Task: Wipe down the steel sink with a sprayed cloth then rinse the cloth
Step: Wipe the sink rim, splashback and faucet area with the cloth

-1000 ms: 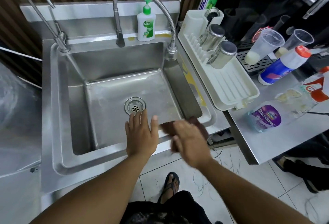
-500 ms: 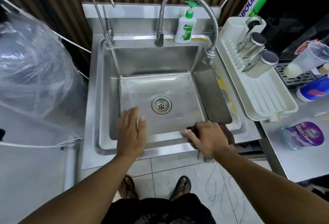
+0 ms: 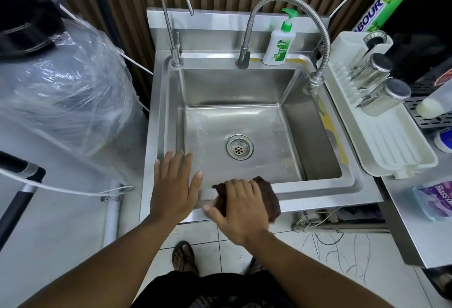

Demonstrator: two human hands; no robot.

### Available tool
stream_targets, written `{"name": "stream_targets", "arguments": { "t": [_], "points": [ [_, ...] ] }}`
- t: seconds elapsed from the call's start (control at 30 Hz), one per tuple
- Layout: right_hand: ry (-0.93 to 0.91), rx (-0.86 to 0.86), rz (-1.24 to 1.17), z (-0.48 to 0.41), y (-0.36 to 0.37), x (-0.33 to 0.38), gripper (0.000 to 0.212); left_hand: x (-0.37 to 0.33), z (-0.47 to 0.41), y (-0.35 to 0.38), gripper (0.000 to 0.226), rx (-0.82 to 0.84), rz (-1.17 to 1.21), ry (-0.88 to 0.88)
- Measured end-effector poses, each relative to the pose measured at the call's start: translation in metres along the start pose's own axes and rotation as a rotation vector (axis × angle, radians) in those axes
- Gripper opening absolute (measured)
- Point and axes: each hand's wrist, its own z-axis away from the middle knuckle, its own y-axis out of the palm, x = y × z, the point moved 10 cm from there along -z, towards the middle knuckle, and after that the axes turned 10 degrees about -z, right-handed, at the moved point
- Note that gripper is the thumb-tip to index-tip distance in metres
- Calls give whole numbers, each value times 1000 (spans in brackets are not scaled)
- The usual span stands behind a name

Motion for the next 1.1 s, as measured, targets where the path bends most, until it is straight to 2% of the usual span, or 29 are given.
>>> {"name": "stream_targets", "arguments": {
  "t": [0.13,0.23,0.33,0.4,0.5,0.57,0.67,0.77,0.87,1.0,1.1],
  "points": [
    [-125,111,-70,11,28,54,94,7,-1,0,73,-19,79,-41],
    [-232,171,-314,17,26,76,75,10,-1,-2,75,-43,184,-61],
    [-110,-41,-495,11,-13,33,62,-1,2,-17,68,-113,217,-17],
    [9,-186,-414,9,-37,-16,55,-32,9,-26,55,-146,163,127],
    [163,-152,-212,7,-42,-79,58,-89,29,-5,46,-48,20,337],
    [208,-74,-86,7,-33,-103,67,-105,32,21,54,68,-111,309],
    [151,-65,41,7,-26,-106,66,-110,20,38,63,220,-203,251],
    [144,-86,64,6,-27,-103,64,-106,3,42,76,369,-179,268],
    [144,-81,71,7,-28,-103,66,-89,-2,40,72,462,-147,304],
    [151,-82,80,6,-26,-107,65,-55,12,25,69,396,-209,374],
    [148,-96,92,6,-24,-108,59,-40,36,14,81,285,-246,468]
  ]
}}
